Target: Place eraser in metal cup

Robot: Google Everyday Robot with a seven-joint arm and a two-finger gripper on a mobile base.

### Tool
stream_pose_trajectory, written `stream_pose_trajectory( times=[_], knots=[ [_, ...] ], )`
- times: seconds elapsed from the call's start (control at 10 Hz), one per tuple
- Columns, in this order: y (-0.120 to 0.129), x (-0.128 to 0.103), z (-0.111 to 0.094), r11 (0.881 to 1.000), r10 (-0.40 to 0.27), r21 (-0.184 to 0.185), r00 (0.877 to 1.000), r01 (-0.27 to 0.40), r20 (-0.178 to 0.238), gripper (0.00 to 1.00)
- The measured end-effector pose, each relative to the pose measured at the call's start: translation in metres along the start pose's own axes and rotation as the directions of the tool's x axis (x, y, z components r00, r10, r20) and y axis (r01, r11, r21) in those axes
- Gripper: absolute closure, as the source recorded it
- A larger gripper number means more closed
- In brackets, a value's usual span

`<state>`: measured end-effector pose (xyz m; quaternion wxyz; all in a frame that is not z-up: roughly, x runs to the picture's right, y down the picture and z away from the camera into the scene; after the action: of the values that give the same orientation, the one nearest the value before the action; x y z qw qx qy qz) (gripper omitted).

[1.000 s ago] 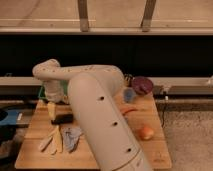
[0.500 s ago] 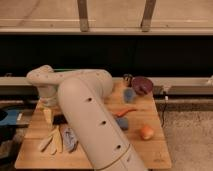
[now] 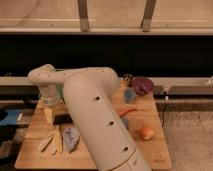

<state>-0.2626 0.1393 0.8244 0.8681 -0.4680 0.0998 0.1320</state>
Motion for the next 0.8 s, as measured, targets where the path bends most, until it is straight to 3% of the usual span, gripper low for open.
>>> stream_pose_trajectory(
  times=[0.3, 0.8],
  knots=[
    [0.003, 0.004, -0.003, 1.0, -0.004, 0.022, 0.999, 0.003, 0.034, 0.2],
    [-0.003, 0.004, 0.019, 1.0, -0.016, 0.004, 1.0, 0.016, 0.011, 0.2]
  ],
)
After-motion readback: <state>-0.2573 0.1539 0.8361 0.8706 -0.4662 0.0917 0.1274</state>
